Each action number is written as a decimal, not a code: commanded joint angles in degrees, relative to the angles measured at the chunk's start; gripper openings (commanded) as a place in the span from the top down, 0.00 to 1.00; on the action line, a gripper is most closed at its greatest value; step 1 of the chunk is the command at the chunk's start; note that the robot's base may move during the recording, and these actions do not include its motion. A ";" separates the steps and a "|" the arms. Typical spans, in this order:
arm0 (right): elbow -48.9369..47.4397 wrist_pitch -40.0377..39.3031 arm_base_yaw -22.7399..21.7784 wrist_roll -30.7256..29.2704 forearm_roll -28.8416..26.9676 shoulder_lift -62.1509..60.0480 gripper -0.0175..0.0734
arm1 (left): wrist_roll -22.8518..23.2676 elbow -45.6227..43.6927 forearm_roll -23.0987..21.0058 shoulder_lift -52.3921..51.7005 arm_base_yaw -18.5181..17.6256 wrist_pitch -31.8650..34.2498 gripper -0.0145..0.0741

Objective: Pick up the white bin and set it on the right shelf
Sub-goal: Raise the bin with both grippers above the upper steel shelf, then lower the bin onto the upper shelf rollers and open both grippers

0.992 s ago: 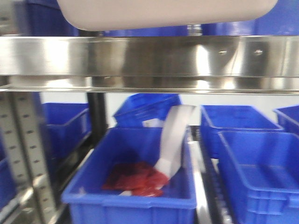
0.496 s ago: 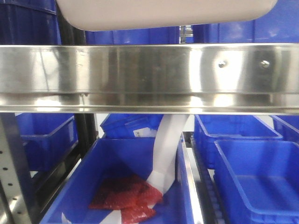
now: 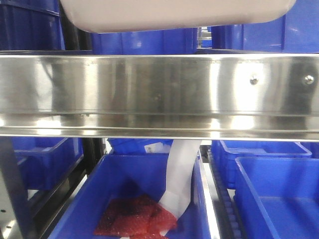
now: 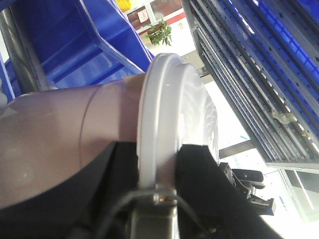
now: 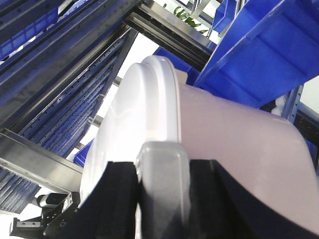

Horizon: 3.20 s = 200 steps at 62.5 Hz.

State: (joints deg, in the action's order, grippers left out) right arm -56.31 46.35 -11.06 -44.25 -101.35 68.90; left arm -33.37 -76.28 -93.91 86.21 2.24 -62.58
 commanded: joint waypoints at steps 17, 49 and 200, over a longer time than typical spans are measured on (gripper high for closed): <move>-2.49 8.41 1.45 -0.70 -6.59 -1.92 0.74 | -1.37 -1.92 -3.32 -2.82 -1.92 -12.83 0.98; -2.49 8.41 1.45 -0.70 -6.59 -1.92 0.74 | -1.37 -1.92 -3.32 -2.82 -1.92 -12.83 0.98; -25.88 -1.52 5.87 -11.34 21.10 19.16 0.11 | -1.72 -12.81 43.68 -3.37 0.09 10.45 0.30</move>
State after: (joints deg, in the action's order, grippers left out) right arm -78.88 44.34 -4.24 -54.66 -79.91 91.87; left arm -34.76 -85.83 -49.29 85.94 2.56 -54.55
